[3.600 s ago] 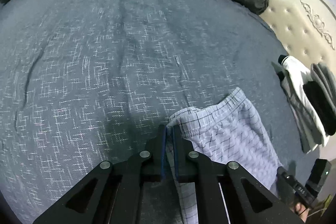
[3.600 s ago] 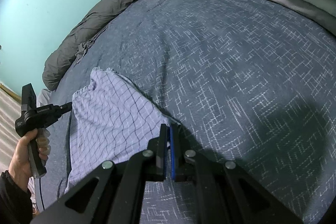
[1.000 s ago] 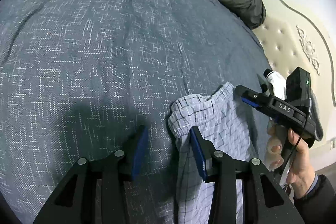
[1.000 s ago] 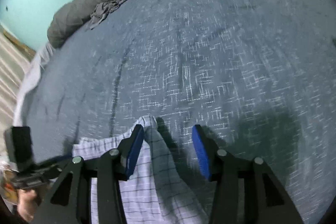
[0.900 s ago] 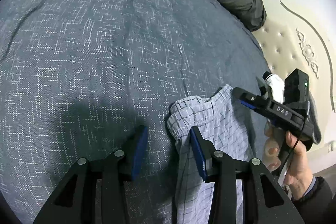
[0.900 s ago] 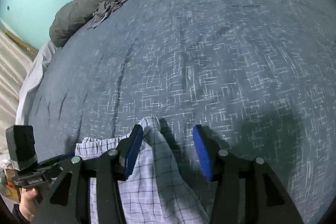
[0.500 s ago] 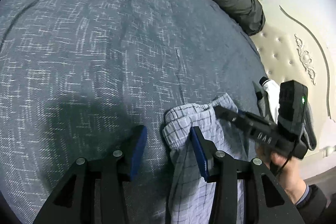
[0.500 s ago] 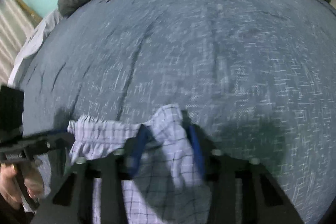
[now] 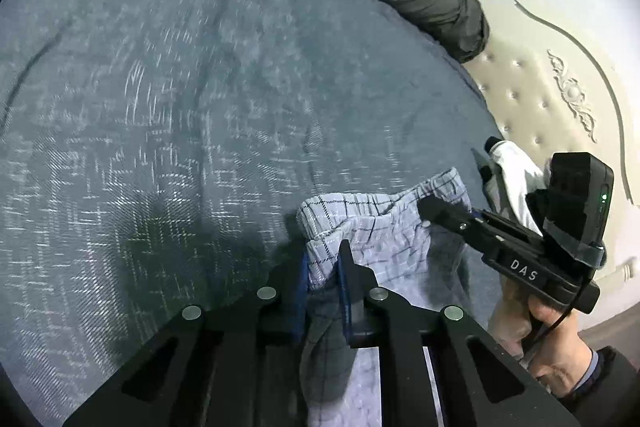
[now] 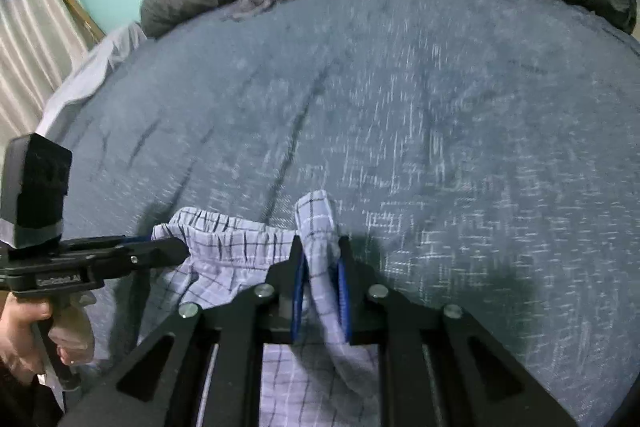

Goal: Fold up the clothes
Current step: 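Lift the plaid shorts off the bed with both grippers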

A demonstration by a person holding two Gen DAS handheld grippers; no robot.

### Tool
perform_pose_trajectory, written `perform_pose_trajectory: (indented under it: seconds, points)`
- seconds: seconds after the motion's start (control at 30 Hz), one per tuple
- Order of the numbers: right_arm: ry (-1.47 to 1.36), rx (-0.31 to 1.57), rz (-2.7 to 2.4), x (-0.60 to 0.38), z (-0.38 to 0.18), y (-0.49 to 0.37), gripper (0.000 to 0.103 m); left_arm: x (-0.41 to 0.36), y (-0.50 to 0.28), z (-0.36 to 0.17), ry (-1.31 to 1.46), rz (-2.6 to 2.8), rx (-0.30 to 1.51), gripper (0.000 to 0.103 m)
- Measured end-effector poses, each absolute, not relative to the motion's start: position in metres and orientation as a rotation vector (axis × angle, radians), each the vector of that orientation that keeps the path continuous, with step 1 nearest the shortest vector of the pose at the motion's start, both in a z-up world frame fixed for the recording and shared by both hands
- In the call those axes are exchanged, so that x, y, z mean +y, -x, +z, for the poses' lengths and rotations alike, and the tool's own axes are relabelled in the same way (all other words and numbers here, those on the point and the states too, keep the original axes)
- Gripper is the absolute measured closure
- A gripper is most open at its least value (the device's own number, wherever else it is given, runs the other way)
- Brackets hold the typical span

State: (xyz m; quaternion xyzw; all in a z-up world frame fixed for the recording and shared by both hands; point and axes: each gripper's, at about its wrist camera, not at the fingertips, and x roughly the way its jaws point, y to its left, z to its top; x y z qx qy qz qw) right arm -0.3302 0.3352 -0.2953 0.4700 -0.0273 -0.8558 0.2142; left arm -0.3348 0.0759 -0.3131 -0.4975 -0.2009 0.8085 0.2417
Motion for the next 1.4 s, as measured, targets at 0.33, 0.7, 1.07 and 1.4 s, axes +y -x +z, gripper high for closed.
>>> perform_pose_trajectory:
  seconds: [0.33,0.7,1.07,1.4]
  points:
    - [-1.052,-0.127,-2.452,0.363,-0.209,0.281,0.09,0.09,0.295,-0.211,1.182,2.307,-0.406,0.09]
    - [-0.855,-0.107,-2.527,0.372,-0.118,0.234,0.09,0.117,0.247,-0.104,1.018,2.386,-0.292,0.09]
    - [-0.704,-0.112,-2.594,0.41,-0.035,0.184,0.09,0.159,0.195,-0.018,0.867,2.424,-0.176,0.09]
    - [-0.647,-0.085,-2.66,0.458,0.005,0.139,0.09,0.212,0.154,0.022,0.799,2.387,-0.125,0.09]
